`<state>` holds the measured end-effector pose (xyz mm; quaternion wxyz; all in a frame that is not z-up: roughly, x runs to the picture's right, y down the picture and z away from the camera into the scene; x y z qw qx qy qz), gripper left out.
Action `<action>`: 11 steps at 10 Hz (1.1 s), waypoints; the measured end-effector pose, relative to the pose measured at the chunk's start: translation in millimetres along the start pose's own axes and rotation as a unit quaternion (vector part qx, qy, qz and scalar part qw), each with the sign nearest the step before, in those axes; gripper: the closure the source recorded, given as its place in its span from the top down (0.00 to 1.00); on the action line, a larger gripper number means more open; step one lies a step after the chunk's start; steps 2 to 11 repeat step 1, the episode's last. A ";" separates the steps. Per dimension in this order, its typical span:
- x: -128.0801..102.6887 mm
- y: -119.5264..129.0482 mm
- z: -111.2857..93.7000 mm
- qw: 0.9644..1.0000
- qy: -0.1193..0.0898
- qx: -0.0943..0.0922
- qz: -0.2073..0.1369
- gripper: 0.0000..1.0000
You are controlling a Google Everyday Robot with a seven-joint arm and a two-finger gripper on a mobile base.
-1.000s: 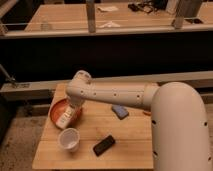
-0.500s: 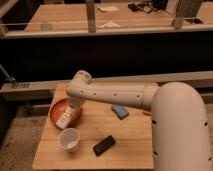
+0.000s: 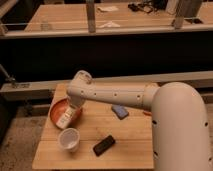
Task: Place the bottle in the ceramic bowl
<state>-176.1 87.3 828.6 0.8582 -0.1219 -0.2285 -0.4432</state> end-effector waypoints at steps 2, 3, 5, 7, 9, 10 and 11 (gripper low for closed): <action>0.1 0.2 -0.1 1.000 0.000 0.000 0.000 0.39; 0.1 0.2 -0.1 1.000 0.000 0.000 0.000 0.39; 0.1 0.2 -0.1 1.000 0.000 0.000 0.000 0.39; 0.1 0.2 -0.1 1.000 0.000 0.000 0.000 0.39; 0.1 0.2 -0.1 1.000 0.000 0.000 0.000 0.39; 0.1 0.2 -0.1 1.000 0.000 0.000 0.000 0.39; 0.1 0.2 -0.1 1.000 0.000 0.000 0.000 0.39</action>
